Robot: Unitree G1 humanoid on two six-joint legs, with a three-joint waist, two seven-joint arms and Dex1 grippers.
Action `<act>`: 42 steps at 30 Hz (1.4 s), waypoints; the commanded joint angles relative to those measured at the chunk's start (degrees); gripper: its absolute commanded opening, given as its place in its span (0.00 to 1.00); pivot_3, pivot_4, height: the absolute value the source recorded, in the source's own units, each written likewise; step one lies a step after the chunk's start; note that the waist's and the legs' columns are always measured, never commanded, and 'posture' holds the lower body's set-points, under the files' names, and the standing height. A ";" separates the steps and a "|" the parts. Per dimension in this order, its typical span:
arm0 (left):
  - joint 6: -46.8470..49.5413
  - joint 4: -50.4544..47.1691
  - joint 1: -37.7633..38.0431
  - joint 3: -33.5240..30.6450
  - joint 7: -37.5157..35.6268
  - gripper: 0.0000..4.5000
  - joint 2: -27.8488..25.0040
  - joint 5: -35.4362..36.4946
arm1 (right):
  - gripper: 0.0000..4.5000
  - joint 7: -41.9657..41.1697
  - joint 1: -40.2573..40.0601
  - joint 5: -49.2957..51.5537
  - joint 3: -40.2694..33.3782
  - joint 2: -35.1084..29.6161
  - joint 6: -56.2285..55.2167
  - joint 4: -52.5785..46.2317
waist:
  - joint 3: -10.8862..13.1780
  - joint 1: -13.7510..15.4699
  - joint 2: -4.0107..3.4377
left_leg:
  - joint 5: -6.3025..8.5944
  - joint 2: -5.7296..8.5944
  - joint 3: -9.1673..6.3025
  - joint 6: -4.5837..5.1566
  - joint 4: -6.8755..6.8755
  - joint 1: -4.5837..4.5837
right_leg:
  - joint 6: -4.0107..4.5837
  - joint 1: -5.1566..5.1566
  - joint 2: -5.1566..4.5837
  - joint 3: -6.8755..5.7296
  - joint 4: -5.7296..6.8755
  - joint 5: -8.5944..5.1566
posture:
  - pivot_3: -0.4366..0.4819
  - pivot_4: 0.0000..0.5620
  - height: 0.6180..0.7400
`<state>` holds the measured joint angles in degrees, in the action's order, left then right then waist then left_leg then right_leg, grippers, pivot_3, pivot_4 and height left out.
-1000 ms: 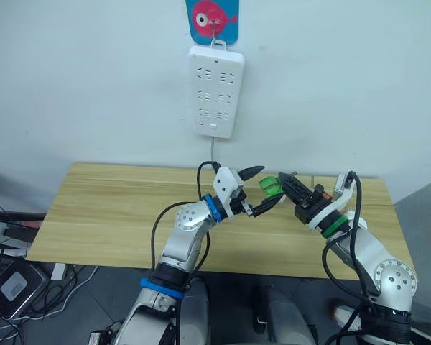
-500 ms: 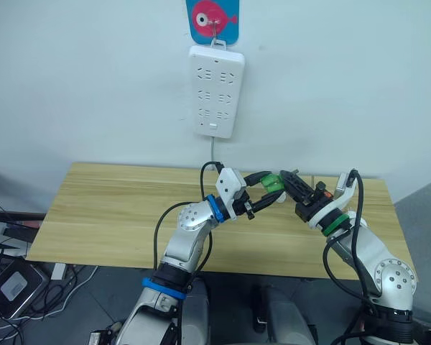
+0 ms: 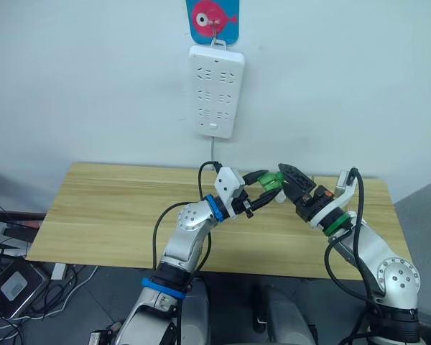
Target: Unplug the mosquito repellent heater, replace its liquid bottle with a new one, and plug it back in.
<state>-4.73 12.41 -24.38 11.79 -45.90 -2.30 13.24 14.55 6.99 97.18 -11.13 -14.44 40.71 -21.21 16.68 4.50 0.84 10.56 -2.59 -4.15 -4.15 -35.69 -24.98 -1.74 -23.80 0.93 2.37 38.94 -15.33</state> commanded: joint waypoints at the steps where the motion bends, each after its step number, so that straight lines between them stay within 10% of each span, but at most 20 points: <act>1: 8.13 -3.46 -0.90 -1.50 -2.80 0.50 -1.12 6.09 | 0.99 -0.75 -3.12 2.12 -1.78 -4.80 1.74 -3.66 | 0.00 -0.01 0.00 | 0.00 0.00 0.00 0.00 0.00 0.00 | 0.00 0.00 0.00 0.00 0.00 0.00 | 0.76 0.45 1.00; 9: 53.38 1.72 -7.72 -11.46 -13.73 0.50 -11.92 31.78 | 0.99 -10.49 -7.74 -4.23 -8.34 -31.91 12.31 -1.68 | 0.02 -0.39 0.02 | -0.02 0.00 -0.02 0.03 -0.07 -0.08 | -0.02 -0.09 0.01 -0.03 0.05 -0.01 | 0.73 0.48 1.00; 15: 72.48 8.57 -12.66 -11.51 -21.15 0.50 -15.79 38.19 | 0.99 -20.83 -7.66 -33.87 1.33 -46.34 11.96 6.64 | 0.04 -1.25 0.06 | -0.02 0.10 -0.02 0.09 -0.06 -0.14 | -0.05 -0.10 -0.01 -0.02 -0.09 -0.03 | 0.70 0.49 1.00; 42: 73.23 3.57 -8.13 -8.96 -24.57 0.50 -16.87 35.45 | 0.99 -33.43 18.92 -65.57 6.81 -33.40 26.26 39.99 | 0.19 -1.46 0.15 | -0.02 0.06 0.03 0.10 -0.08 -0.36 | -0.11 -0.36 -0.04 0.02 0.05 -0.06 | 0.77 0.54 1.00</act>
<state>68.33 18.13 -32.87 3.03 -70.17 -19.14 48.05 -18.58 25.07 32.61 -2.43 -47.66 65.79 18.07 16.87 3.04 1.00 10.54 -2.52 -4.12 -4.06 -35.77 -25.35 -1.85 -24.16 0.89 2.39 38.98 -15.38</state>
